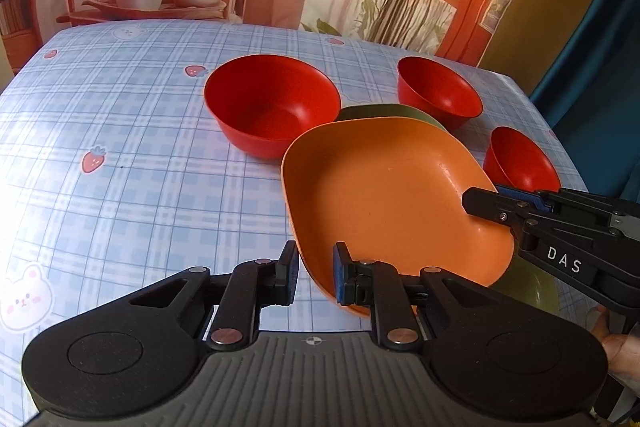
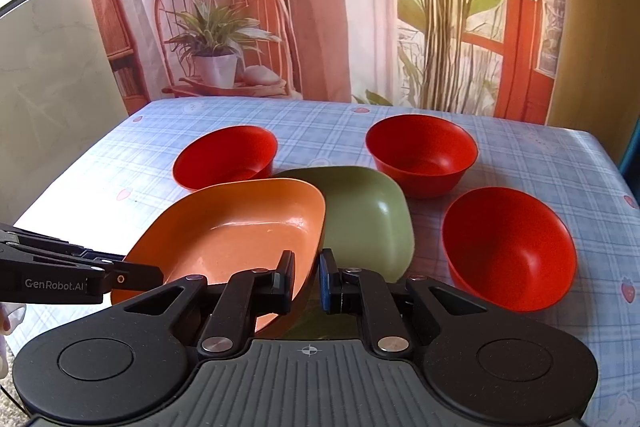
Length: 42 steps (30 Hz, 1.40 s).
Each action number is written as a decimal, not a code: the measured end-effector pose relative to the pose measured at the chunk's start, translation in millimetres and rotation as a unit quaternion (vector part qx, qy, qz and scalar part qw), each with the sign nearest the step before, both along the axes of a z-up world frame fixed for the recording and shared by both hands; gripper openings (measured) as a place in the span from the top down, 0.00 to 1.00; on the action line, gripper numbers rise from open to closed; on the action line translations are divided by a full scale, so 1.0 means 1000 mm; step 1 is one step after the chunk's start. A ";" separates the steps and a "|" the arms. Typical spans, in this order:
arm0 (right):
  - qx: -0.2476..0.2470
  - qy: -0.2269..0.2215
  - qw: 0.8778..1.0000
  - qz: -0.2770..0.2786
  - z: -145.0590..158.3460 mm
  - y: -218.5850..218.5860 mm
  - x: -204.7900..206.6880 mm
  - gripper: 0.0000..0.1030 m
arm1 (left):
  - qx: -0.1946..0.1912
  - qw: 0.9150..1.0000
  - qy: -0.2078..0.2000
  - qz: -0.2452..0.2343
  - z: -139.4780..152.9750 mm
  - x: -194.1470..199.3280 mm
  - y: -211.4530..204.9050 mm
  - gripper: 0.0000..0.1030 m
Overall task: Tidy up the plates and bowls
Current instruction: 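Lower the orange plate onto the green oval dish and open the left gripper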
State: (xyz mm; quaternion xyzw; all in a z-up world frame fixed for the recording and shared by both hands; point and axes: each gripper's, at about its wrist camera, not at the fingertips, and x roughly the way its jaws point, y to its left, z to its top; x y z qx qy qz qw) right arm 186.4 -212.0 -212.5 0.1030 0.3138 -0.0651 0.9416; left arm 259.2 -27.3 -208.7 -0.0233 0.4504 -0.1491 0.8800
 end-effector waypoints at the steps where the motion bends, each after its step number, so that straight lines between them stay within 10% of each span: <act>1: -0.007 0.003 1.000 0.003 -0.001 -0.004 0.004 0.88 | 0.003 1.000 -0.002 -0.001 0.000 0.003 -0.003 0.82; 42: -0.108 0.033 0.994 -0.004 -0.006 -0.027 0.028 0.76 | -0.006 0.998 -0.053 0.013 0.008 0.021 -0.025 0.64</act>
